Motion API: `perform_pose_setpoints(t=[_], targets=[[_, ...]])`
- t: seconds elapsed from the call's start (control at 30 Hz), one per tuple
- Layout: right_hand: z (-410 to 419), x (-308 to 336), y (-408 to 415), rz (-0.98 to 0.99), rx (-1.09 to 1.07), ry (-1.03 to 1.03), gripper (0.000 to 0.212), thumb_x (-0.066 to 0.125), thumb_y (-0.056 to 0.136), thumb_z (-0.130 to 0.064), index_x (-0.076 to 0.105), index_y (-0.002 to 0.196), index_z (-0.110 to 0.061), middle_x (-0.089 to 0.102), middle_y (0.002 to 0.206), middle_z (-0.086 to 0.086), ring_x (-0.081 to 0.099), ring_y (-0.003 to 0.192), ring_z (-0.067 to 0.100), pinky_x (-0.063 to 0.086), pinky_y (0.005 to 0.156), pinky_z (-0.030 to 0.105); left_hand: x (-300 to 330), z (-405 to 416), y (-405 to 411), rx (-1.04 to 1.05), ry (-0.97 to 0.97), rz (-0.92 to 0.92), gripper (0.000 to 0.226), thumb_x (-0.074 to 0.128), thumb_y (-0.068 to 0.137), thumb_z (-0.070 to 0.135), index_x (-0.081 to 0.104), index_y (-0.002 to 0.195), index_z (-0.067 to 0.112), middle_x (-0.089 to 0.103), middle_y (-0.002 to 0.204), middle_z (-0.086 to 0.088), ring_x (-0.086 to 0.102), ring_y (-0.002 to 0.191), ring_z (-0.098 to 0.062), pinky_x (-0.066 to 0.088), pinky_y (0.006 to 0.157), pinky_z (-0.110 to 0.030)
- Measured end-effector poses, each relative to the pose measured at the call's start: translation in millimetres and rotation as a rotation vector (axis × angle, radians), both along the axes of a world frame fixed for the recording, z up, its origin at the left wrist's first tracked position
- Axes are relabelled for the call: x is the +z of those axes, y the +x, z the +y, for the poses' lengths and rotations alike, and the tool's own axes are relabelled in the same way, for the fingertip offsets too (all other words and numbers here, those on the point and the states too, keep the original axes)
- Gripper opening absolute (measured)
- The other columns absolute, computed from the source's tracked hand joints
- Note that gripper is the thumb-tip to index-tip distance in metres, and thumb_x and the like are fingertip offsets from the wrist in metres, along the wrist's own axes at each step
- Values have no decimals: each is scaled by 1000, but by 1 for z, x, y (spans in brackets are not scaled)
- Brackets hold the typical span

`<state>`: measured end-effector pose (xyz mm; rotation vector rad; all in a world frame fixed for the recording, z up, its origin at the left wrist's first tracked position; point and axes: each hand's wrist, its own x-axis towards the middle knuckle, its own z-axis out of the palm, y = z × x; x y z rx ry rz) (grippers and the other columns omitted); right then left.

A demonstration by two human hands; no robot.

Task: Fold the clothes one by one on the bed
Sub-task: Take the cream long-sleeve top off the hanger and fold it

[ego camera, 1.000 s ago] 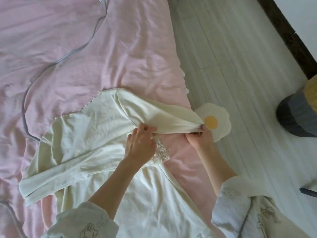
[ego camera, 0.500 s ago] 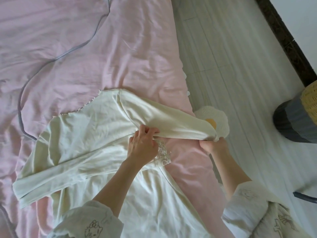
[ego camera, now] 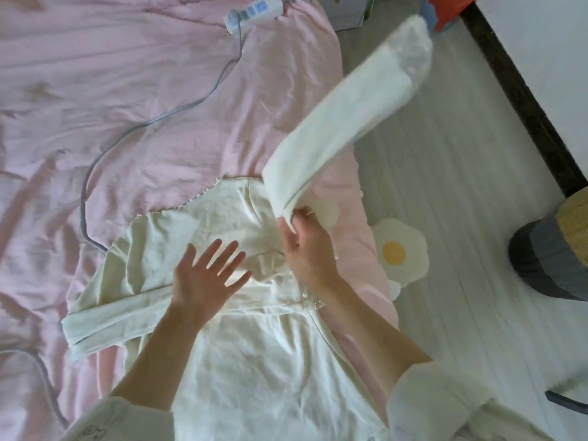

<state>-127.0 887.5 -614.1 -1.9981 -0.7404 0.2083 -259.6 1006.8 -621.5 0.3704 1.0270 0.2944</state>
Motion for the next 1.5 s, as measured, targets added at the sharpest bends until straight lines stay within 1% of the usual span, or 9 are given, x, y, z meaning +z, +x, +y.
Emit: perform_pose_setpoints(t=[0.17, 0.47, 0.63, 0.83, 0.93, 1.07, 1.2, 1.37, 1.5], targets=[[-18, -58, -57, -249, 452, -552, 30, 53, 82, -8, 68, 107, -17, 59, 110, 12, 54, 107, 33, 50, 82, 44, -2, 32, -78, 462, -70, -79, 59, 16, 95, 51, 46, 129, 13, 57, 122, -10, 50, 121, -29, 38, 91, -54], [-28, -63, -69, -446, 419, -617, 58, 75, 50, 1, 71, 101, -28, 66, 99, 4, 64, 84, 26, 51, 64, 39, -10, 23, -139, 663, -22, -93, 60, 51, 77, 58, 57, 114, 11, 61, 122, -11, 55, 116, -31, 35, 104, -51], [-23, -57, -80, -450, 310, -644, 47, 68, 52, 7, 71, 89, -22, 69, 92, -2, 65, 78, 26, 49, 62, 35, 3, 34, -173, 564, 77, -104, 87, 77, 44, 49, 61, 122, 15, 67, 114, -6, 64, 105, -24, 48, 92, -43], [-28, -58, -97, -470, 287, -662, 51, 72, 54, 9, 73, 90, -25, 71, 101, 7, 67, 87, 30, 51, 64, 37, -5, 12, -209, 5, 81, 310, 37, 47, 94, 37, 67, 81, 8, 63, 54, -4, 60, 43, -15, 49, 42, -21], [-36, -61, -100, -477, 287, -604, 48, 72, 56, 13, 75, 91, -20, 70, 107, 14, 68, 94, 33, 56, 67, 41, -3, 7, -211, -123, 221, 394, 6, 56, 88, 5, 61, 89, 1, 62, 68, -12, 64, 52, -18, 54, 49, -27], [-33, -54, -105, -513, 236, -584, 32, 77, 50, 10, 73, 74, -12, 71, 100, 10, 68, 81, 32, 54, 62, 40, 9, 11, -210, -38, 372, 469, 16, 49, 84, -7, 61, 87, 3, 63, 72, -6, 60, 67, -19, 48, 66, -34], [-28, -51, -112, -536, 212, -624, 32, 79, 44, 6, 65, 68, -9, 69, 92, 8, 66, 76, 30, 51, 63, 40, 12, 20, -227, 55, 468, 655, 22, 47, 83, -5, 59, 72, 10, 53, 68, -8, 51, 67, -21, 39, 56, -25], [-29, -61, -123, -584, 225, -692, 41, 84, 48, -7, 65, 84, -11, 65, 107, 12, 61, 93, 31, 47, 80, 49, -7, 9, -239, 12, 399, 784, 33, 61, 85, 0, 55, 117, 6, 59, 90, -12, 55, 74, -20, 47, 63, -25], [-22, -67, -133, -653, 306, -621, 43, 83, 50, -6, 69, 88, -18, 65, 109, 7, 58, 100, 26, 41, 89, 50, -16, 5, -239, -55, 482, 862, 34, 68, 84, 12, 59, 114, 0, 60, 97, -13, 55, 87, -24, 46, 71, -31]])
